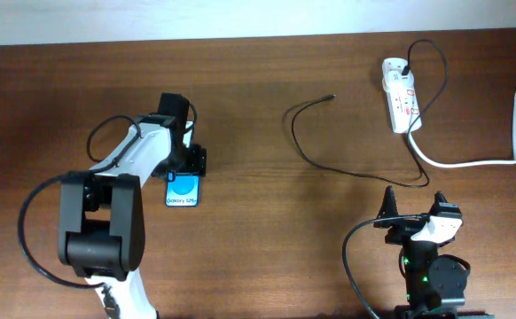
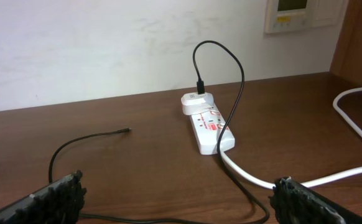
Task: Plug charger to phone and switch on socket
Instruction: 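Lower the left gripper and close it on the phone's top edge, then lift the phone with the left gripper and tilt it upright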
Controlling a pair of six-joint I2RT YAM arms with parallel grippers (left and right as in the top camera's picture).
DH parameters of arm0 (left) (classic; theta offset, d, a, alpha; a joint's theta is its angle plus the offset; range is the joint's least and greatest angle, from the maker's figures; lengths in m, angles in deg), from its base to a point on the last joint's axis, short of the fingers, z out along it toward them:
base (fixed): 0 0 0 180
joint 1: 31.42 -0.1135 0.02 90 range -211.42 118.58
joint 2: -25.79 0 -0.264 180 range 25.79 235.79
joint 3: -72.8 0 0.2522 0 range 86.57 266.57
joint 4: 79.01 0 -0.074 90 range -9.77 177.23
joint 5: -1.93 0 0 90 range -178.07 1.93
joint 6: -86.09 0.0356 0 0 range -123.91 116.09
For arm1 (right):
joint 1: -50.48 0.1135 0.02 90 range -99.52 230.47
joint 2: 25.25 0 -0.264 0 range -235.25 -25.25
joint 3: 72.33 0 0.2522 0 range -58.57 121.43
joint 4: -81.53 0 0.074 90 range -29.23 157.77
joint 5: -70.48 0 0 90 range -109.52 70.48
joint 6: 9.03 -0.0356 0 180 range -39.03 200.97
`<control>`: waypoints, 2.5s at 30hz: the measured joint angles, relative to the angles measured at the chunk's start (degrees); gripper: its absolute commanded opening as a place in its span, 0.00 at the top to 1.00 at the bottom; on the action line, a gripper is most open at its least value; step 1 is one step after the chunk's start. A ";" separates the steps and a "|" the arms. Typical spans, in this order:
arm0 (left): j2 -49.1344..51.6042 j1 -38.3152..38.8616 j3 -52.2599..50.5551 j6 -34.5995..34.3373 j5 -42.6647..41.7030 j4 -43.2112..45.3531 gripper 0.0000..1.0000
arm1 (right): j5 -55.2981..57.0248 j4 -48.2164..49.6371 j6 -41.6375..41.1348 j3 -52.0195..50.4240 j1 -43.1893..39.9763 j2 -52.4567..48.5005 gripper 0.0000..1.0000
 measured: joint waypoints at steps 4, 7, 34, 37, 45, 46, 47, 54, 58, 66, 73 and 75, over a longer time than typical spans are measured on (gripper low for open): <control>1.51 0.00 3.15 -0.02 -0.04 -3.65 0.57 | 0.00 0.00 0.02 0.00 0.00 0.00 0.02; 2.82 0.00 5.66 -0.17 -0.28 -7.58 0.59 | 0.00 0.00 0.00 0.00 0.00 0.00 0.02; 0.70 -0.02 9.79 -0.92 -1.05 -14.56 0.67 | 0.00 0.00 0.04 0.00 0.00 0.00 0.01; -5.27 -0.02 9.79 -1.09 -2.01 -14.97 0.68 | 0.00 0.00 0.00 0.00 0.00 0.00 0.02; -18.38 -0.02 9.90 -1.27 -8.22 -17.31 0.68 | 0.00 0.00 -0.02 0.00 0.00 0.00 0.01; -19.58 -0.02 9.92 -1.31 -9.29 -17.81 0.69 | 0.00 0.00 -0.02 0.00 0.00 0.00 0.02; -20.76 -0.02 9.94 -1.33 -10.56 -18.47 0.69 | 0.00 0.00 0.02 0.00 0.00 0.00 0.02; -24.39 -0.02 9.97 -4.55 -14.99 -23.69 0.70 | 0.00 0.00 0.00 0.00 0.00 0.00 0.02; -24.65 0.00 9.97 -7.43 -15.61 -26.14 0.70 | 0.00 0.00 0.00 0.00 0.00 0.00 0.02; -24.65 3.30 9.97 -16.90 -15.89 -27.15 0.70 | 0.00 0.00 0.02 0.00 0.00 0.00 0.02; -24.65 7.17 9.97 -24.46 -16.11 -26.62 0.70 | 0.00 0.00 0.02 0.00 0.00 0.00 0.02; -24.65 7.82 9.97 -26.10 -16.11 -26.25 0.70 | 0.00 0.00 0.04 0.00 0.00 0.00 0.02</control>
